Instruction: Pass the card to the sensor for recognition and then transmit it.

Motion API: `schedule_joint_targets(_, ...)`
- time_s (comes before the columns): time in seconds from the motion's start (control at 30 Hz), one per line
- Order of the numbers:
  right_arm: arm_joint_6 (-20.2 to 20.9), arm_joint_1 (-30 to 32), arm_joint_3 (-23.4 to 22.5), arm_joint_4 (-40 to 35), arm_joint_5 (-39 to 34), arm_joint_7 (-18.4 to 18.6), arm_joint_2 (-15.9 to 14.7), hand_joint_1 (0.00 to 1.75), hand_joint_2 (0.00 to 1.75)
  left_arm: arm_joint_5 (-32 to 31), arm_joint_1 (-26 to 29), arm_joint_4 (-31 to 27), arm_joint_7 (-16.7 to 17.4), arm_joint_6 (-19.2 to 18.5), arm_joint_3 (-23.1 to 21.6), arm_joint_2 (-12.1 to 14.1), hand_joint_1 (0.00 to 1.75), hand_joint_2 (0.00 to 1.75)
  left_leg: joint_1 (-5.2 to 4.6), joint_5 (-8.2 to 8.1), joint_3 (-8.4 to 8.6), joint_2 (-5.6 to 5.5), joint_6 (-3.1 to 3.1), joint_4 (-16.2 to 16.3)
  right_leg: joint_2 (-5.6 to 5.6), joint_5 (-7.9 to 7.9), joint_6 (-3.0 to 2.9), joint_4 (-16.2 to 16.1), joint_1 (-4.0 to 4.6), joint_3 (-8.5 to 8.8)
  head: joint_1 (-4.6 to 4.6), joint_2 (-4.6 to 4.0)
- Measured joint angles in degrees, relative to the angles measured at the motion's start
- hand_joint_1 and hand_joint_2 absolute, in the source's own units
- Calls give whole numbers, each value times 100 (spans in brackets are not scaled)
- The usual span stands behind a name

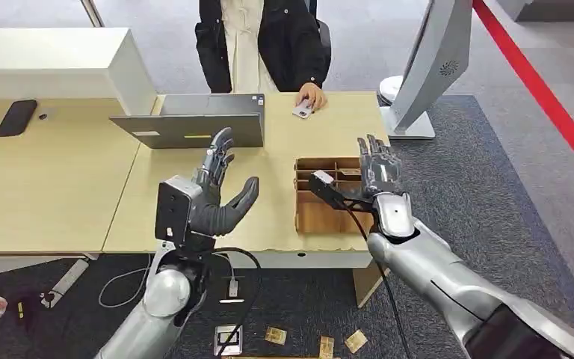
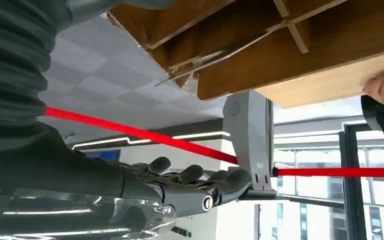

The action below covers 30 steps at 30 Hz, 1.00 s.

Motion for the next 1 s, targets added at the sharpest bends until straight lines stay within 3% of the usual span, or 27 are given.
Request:
schedule_joint_targets(0.8, 44, -71, 17, 15, 28, -238, 219, 0, 175, 94, -58, -2, -13, 230, -18, -31, 0, 175, 0, 0, 0, 0, 0, 0, 0, 0, 0, 0, 0, 0, 0, 0)
schedule_joint_targets(0.83, 44, -84, 20, 26, 28, -245, 234, 10, 175, 94, -60, -2, -13, 238, -20, -31, 0, 175, 0, 0, 0, 0, 0, 0, 0, 0, 0, 0, 0, 0, 0, 0)
schedule_joint_targets(0.87, 50, -99, 20, 37, 28, -256, 251, 120, 175, 94, -60, 0, -13, 240, -22, -31, 0, 175, 0, 0, -1, 0, 0, 0, 0, 0, 0, 0, 0, 0, 2, 0)
schedule_joint_targets(0.9, 55, -115, 20, 48, 26, -267, 267, 169, 175, 107, -61, 0, -13, 245, -24, -31, 0, 175, 0, 0, -1, 0, 0, 0, 0, 0, 0, 0, 0, 0, 0, 0)
schedule_joint_targets(1.0, 140, -167, 26, 105, -35, -321, 315, 175, 175, 129, -65, -2, -13, 275, -26, -31, 0, 175, 0, 0, 0, 0, 0, 0, 0, 0, 0, 0, 0, 0, 0, 0)
